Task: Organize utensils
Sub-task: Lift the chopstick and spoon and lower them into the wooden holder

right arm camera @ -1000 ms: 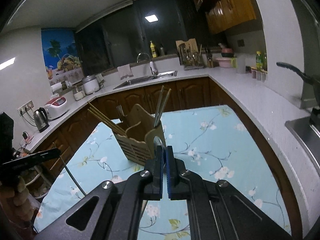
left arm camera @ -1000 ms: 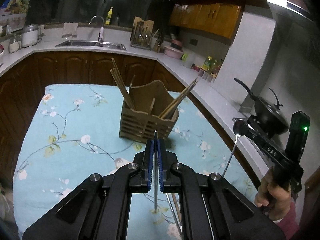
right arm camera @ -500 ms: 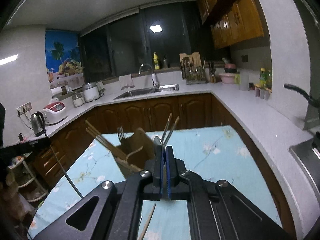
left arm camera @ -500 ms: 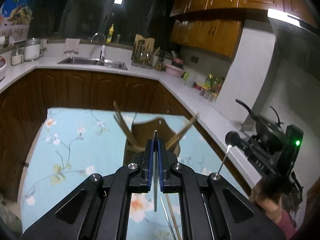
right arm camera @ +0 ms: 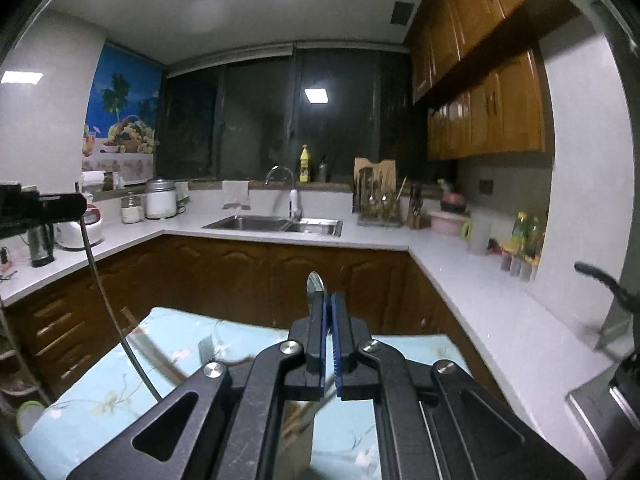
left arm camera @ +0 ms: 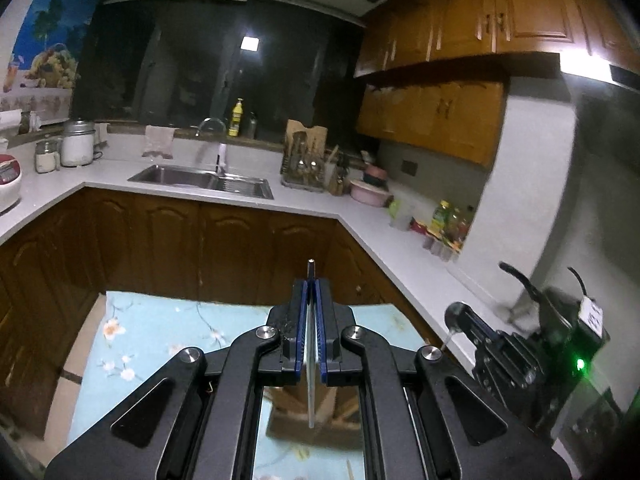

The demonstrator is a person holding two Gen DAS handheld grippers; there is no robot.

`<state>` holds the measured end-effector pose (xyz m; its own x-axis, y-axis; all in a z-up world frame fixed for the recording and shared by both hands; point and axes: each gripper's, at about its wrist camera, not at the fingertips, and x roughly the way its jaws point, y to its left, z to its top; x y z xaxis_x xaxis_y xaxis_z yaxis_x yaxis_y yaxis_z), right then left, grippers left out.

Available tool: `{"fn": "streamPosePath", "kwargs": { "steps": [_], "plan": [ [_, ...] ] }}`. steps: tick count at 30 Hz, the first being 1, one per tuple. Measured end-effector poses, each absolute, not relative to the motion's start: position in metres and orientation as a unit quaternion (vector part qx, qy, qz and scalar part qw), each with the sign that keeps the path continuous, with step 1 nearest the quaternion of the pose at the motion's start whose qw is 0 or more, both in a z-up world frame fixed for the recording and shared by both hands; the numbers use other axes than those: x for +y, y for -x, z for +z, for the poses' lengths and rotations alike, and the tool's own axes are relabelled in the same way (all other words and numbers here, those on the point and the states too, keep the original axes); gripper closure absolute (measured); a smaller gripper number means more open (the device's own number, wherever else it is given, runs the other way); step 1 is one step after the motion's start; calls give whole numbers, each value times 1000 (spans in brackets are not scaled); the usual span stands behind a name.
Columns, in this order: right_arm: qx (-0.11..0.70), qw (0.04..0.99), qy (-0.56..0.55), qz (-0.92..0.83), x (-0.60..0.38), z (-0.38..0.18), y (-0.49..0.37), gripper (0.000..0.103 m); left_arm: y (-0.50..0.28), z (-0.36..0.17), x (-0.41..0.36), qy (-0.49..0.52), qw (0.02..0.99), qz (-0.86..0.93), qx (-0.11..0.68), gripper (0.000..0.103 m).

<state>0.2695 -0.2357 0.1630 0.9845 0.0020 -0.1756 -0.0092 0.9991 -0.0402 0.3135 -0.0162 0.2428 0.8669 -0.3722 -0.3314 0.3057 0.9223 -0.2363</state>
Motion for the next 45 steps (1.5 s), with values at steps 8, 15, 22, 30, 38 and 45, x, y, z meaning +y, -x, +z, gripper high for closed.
{"fn": "streamPosePath", "kwargs": {
  "steps": [8, 15, 22, 30, 38, 45],
  "plan": [
    [69, 996, 59, -11, -221, 146, -298, 101, -360, 208, -28, 102, 965, -141, 195, 99],
    [67, 994, 83, -24, -209, 108, -298, 101, -361, 151, -40, 120, 955, -140, 231, 100],
    [95, 993, 62, -24, -216, 82, -293, 100, -359, 115, -46, 129, 944, -142, 267, 99],
    [143, 989, 23, 0, -230, 71, -292, 101, -352, 111, -45, 122, 947, -144, 261, 99],
    [173, 985, 2, 16, -241, 72, -296, 100, -352, 110, -35, 114, 943, -147, 275, 98],
    [189, 982, -3, 17, -242, 68, -298, 100, -349, 107, -30, 113, 941, -145, 284, 98]
  ]
}}
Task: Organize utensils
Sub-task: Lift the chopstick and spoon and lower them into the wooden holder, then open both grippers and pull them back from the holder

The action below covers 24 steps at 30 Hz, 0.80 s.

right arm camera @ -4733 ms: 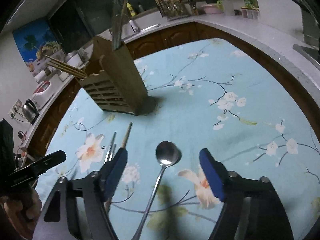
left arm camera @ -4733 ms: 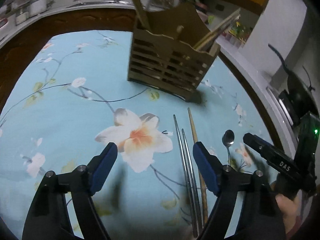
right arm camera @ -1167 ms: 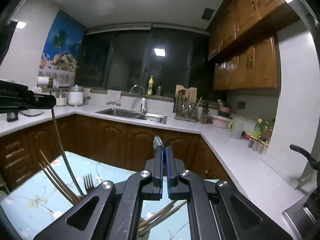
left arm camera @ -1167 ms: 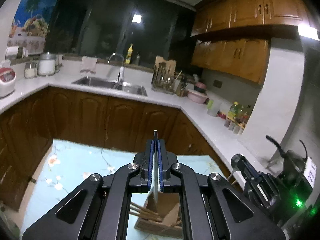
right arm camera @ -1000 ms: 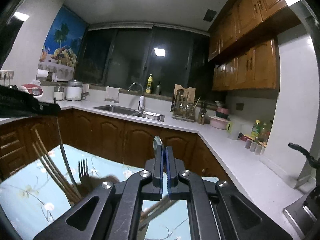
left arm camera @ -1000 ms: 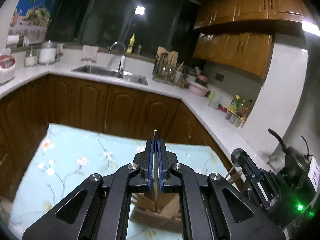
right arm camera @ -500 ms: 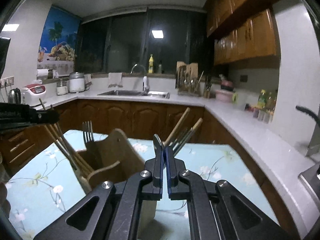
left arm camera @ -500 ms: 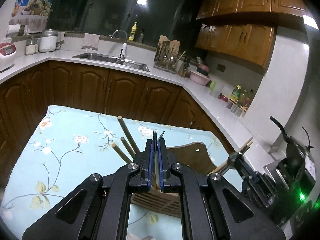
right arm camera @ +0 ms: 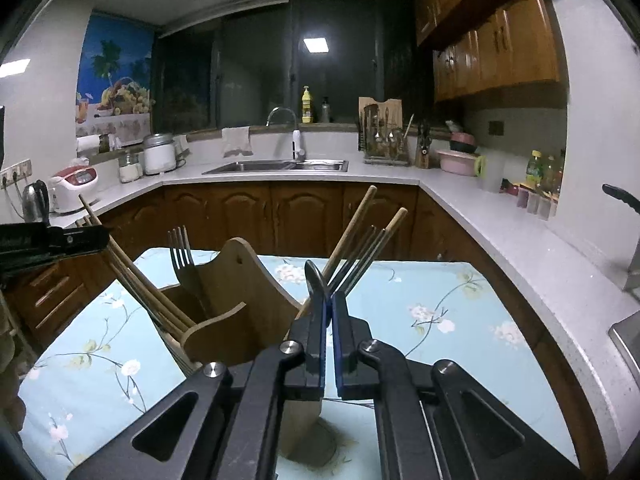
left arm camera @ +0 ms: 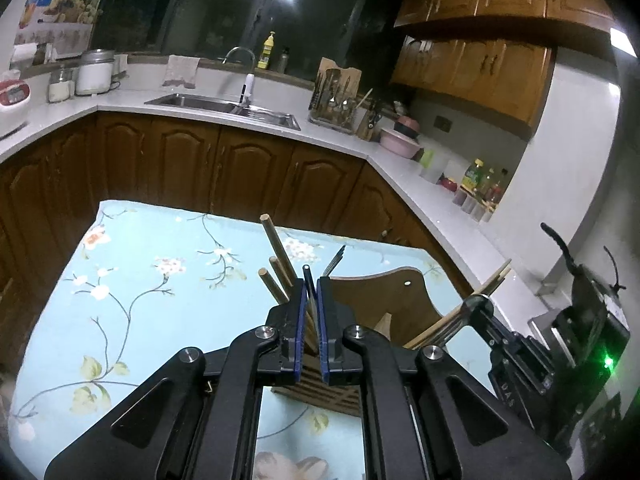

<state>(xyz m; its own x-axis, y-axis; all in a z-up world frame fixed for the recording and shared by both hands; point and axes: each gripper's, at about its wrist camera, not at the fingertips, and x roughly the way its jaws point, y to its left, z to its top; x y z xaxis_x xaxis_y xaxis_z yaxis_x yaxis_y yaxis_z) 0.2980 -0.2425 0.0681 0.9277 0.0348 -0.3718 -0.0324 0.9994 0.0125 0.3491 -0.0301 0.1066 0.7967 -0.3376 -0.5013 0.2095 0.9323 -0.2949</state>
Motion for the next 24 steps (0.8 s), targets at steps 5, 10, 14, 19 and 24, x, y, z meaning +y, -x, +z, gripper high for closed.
{"fn": "streamPosePath", "kwargs": {
  "steps": [5, 10, 14, 19, 24],
  "plan": [
    [198, 980, -11, 18, -244, 69, -299, 98, -350, 107, -31, 106, 940, -143, 290, 98],
    [202, 979, -20, 17, -249, 70, -299, 94, -350, 108, -35, 108, 936, -143, 303, 94],
    [195, 980, -28, 18, -253, 76, -292, 63, -344, 109, -37, 117, 934, -145, 306, 74],
    [191, 981, -39, 16, -261, 80, -280, 62, -327, 117, -37, 128, 936, -151, 291, 60],
    [192, 979, -65, 25, -272, 80, -264, 40, -298, 127, -30, 135, 946, -134, 264, 24]
  ]
}}
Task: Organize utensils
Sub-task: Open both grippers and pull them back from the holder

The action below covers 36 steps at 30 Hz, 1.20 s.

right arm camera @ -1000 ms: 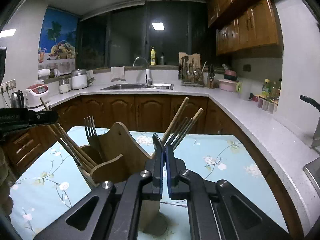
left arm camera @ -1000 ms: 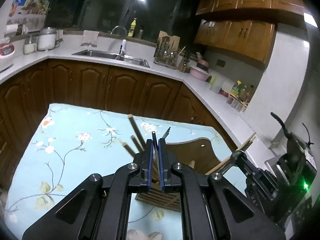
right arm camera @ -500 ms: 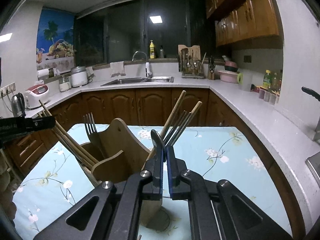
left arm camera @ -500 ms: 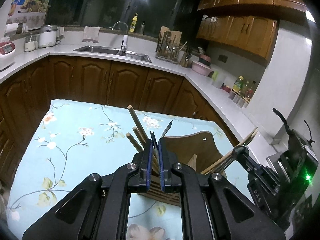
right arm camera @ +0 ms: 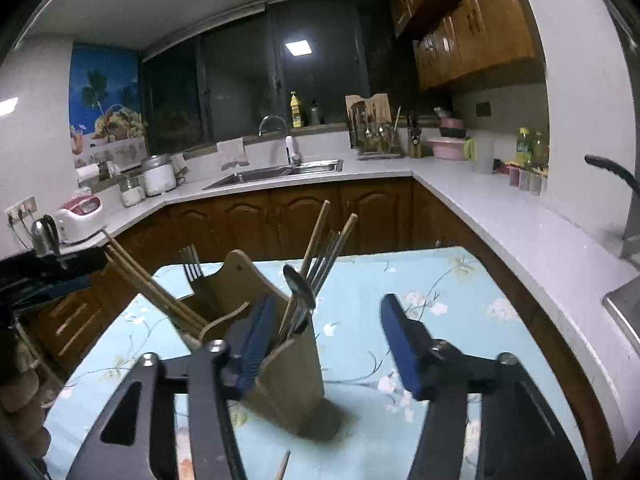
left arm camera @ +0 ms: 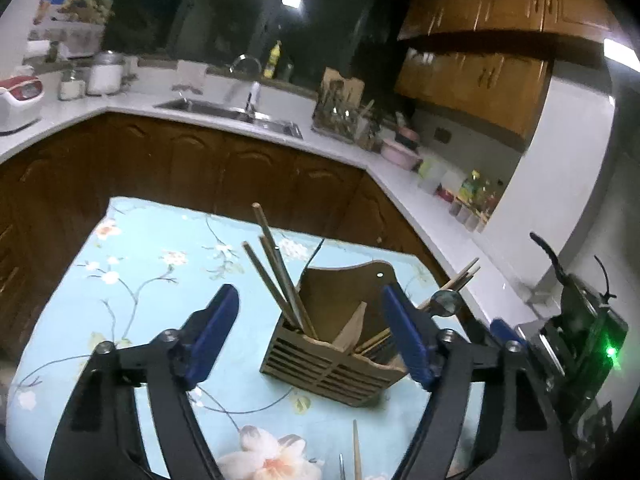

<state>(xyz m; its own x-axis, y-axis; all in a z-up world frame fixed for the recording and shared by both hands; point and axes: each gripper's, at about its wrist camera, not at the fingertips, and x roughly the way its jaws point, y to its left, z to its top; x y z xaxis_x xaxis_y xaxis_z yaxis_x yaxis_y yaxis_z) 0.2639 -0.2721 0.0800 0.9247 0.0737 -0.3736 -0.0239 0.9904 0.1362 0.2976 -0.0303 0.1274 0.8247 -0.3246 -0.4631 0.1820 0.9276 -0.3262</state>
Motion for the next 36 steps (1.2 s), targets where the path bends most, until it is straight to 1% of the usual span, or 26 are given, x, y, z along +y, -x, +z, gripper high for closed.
{"fn": "streamPosePath", "kwargs": {
  "steps": [1, 2, 3, 5, 11, 14, 19, 21, 22, 23, 26, 28, 31, 33, 36],
  "plan": [
    [194, 978, -67, 27, -273, 79, -259, 34, -293, 128, -28, 137, 946, -131, 262, 22],
    [194, 978, -68, 30, -273, 78, -256, 29, -285, 128, -25, 141, 947, -124, 260, 15],
    [191, 978, -72, 35, -273, 77, -250, 27, -278, 127, -21, 145, 948, -119, 256, 10],
    [189, 978, -76, 39, -272, 74, -241, 20, -265, 125, -15, 147, 950, -114, 250, 8],
    [196, 974, -88, 65, -269, 68, -212, 17, -226, 111, -2, 130, 952, -103, 257, 3],
    [193, 973, -98, 77, -267, 70, -192, 17, -206, 106, 3, 128, 951, -107, 259, 3],
    [176, 974, -98, 102, -265, 94, -153, 17, -171, 117, 9, 128, 956, -111, 241, 3],
    [165, 976, -93, 110, -264, 109, -137, 13, -154, 125, 8, 122, 959, -116, 228, 1],
    [158, 976, -93, 114, -264, 118, -125, 7, -146, 128, 8, 118, 961, -116, 221, 1],
    [149, 977, -95, 119, -266, 126, -113, 4, -138, 132, 7, 113, 963, -117, 215, 0],
    [129, 978, -104, 125, -267, 136, -81, 0, -115, 132, 4, 99, 967, -111, 205, 0],
    [122, 978, -119, 122, -266, 126, -64, 0, -102, 121, 1, 92, 968, -104, 210, 0],
    [111, 980, -126, 107, -261, 94, -45, 0, -80, 89, -4, 70, 973, -89, 203, 0],
    [105, 984, -113, 84, -253, 66, -35, 0, -71, 71, -7, 53, 976, -75, 199, 0],
    [92, 990, -78, 71, -240, 37, -21, 0, -52, 44, -12, 25, 984, -53, 171, 0]
  ]
}}
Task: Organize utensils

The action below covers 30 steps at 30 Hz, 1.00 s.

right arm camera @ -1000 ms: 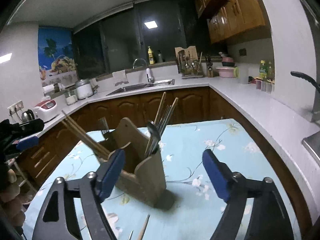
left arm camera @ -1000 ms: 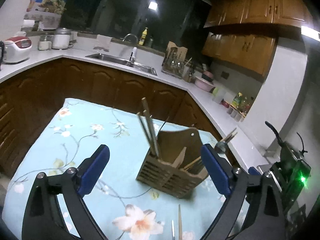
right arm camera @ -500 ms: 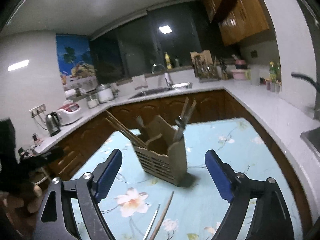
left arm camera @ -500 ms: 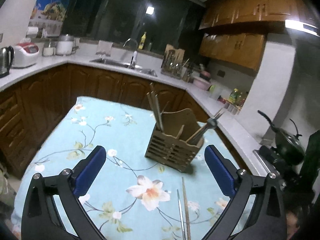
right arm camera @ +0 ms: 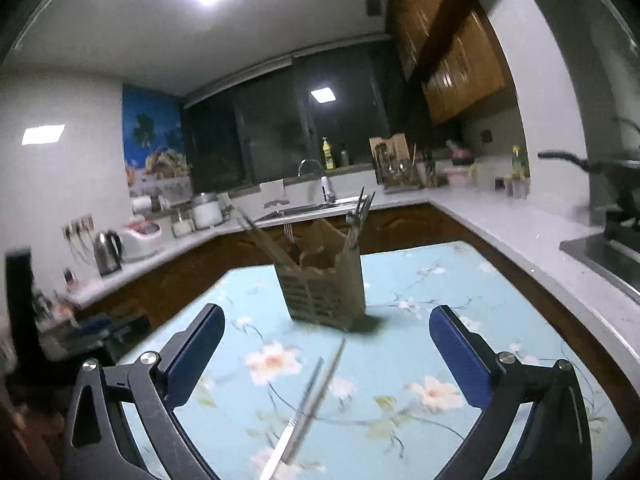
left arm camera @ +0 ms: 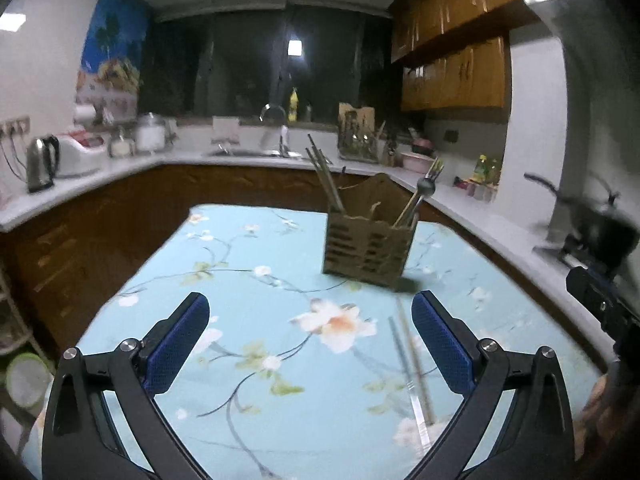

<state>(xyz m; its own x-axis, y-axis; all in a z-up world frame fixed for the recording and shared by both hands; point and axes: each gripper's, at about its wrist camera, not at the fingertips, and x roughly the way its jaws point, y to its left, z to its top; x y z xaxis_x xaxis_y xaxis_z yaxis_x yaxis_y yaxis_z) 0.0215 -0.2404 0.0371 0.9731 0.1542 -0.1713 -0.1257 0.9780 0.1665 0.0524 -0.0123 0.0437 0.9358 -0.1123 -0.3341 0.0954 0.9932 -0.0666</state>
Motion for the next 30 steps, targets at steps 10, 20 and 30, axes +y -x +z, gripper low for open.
{"fn": "streamPosePath", "kwargs": {
  "steps": [10, 20, 30],
  "plan": [
    [116, 991, -48, 50, -227, -9, -16, 0, -40, 5, -24, -14, 983, -34, 178, 0],
    [116, 991, -52, 38, -230, -16, -15, 0, -42, 1, -20, -9, 982, -27, 185, 0],
    [116, 991, -52, 38, -231, -18, -15, 0, -41, 1, -19, -1, 984, -25, 176, 0]
  ]
}}
